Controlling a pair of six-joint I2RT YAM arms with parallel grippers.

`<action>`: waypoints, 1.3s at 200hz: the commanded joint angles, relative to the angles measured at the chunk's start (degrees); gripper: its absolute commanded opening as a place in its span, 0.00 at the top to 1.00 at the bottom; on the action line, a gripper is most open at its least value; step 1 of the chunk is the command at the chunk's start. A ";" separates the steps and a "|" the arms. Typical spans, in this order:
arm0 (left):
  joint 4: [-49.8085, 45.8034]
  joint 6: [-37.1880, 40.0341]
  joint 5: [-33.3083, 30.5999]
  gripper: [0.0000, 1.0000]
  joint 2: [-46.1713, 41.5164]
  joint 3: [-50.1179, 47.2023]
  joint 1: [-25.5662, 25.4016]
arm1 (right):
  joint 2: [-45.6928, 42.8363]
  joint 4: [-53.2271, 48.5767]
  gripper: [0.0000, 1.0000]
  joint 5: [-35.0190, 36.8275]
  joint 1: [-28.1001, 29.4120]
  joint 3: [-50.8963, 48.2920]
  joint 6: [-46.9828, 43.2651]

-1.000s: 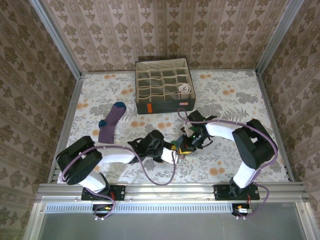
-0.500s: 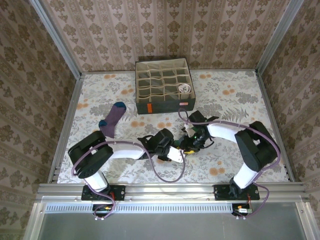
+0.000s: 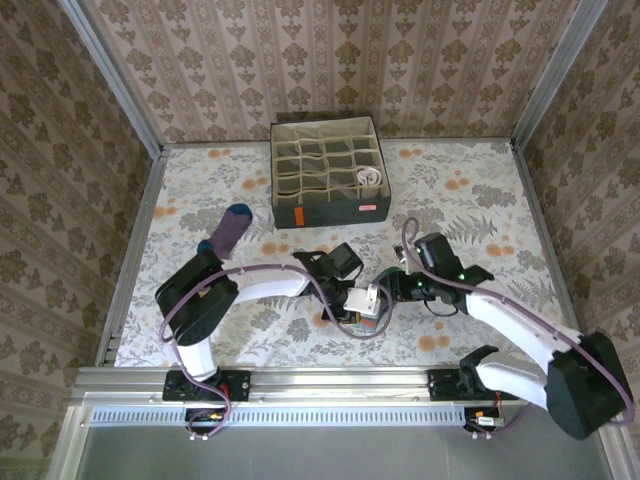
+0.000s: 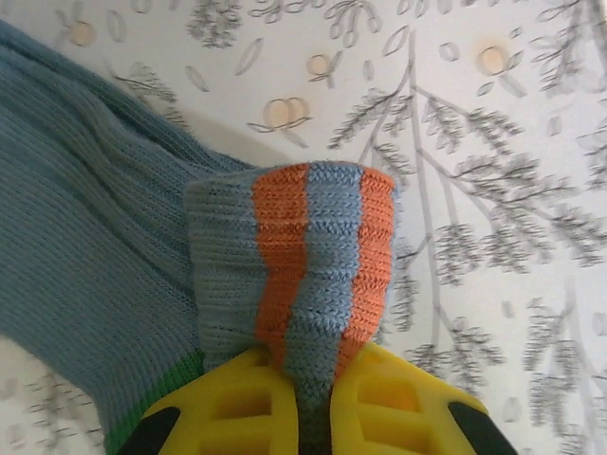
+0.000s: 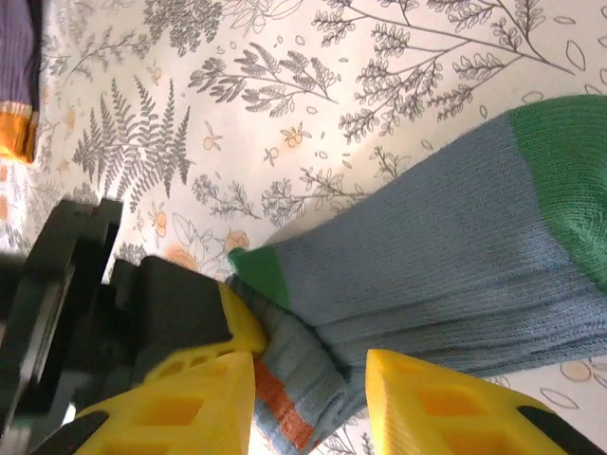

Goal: Roll the socks

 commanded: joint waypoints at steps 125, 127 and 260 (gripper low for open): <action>-17.73 -6.28 24.67 0.98 12.42 8.56 9.19 | -10.68 19.27 0.39 3.20 14.08 -15.27 -5.32; -17.71 -6.28 24.67 0.98 12.37 8.56 9.29 | -10.28 19.56 0.39 3.20 14.19 -15.21 -5.32; -3.36 -12.84 25.88 0.85 6.69 0.77 11.47 | 6.51 16.97 0.90 8.04 17.80 -7.52 -9.04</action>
